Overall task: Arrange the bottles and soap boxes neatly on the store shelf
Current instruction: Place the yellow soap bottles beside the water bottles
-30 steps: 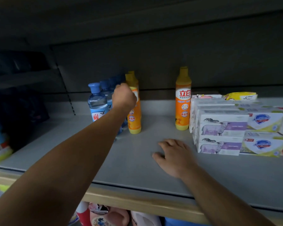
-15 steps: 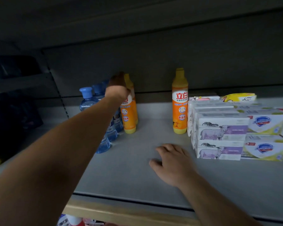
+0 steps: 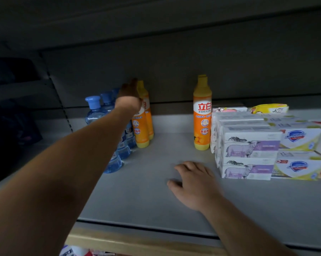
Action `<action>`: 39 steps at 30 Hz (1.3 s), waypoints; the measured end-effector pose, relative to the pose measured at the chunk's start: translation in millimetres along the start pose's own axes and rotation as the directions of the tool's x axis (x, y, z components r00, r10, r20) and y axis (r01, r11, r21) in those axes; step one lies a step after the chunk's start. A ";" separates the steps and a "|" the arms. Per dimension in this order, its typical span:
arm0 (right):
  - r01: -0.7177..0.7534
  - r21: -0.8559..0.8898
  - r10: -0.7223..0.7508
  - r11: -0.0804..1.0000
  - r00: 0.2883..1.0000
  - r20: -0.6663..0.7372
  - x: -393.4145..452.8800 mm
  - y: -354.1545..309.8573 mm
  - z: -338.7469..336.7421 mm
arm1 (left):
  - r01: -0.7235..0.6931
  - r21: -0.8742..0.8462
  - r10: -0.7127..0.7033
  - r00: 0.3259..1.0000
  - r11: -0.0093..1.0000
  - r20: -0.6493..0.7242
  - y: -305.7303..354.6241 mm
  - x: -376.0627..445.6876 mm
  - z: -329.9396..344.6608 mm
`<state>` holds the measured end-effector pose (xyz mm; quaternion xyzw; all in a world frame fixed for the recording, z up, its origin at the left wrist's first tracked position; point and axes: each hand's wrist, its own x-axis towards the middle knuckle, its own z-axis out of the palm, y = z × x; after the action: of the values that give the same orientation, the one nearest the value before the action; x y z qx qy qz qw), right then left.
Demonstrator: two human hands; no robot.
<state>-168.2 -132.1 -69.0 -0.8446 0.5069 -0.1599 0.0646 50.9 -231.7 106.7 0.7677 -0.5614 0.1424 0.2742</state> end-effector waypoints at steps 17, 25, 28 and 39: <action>-0.010 0.011 0.010 1.000 1.000 -0.009 1.4 1.0 4.6 | -0.221 -0.355 0.198 0.975 0.908 -0.100 71.5 -28.2 -4.0; -0.005 0.011 0.005 1.000 0.999 -0.037 3.1 1.8 6.8 | 0.014 -0.672 0.181 0.959 0.740 0.220 124.3 -49.2 63.3; -0.006 0.006 0.006 1.000 0.999 -0.040 3.3 2.4 7.7 | 0.052 -0.670 0.153 0.958 0.741 0.243 128.0 -50.9 75.9; -0.044 -0.010 0.044 0.999 0.999 -0.009 3.0 0.6 1.3 | 0.090 -0.807 0.035 0.990 0.584 0.135 70.3 -84.2 41.8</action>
<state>-166.9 -135.0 -69.7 -0.8329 0.5262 -0.1598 0.0615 -46.7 -205.4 46.9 0.5746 -0.5698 -0.1863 0.5572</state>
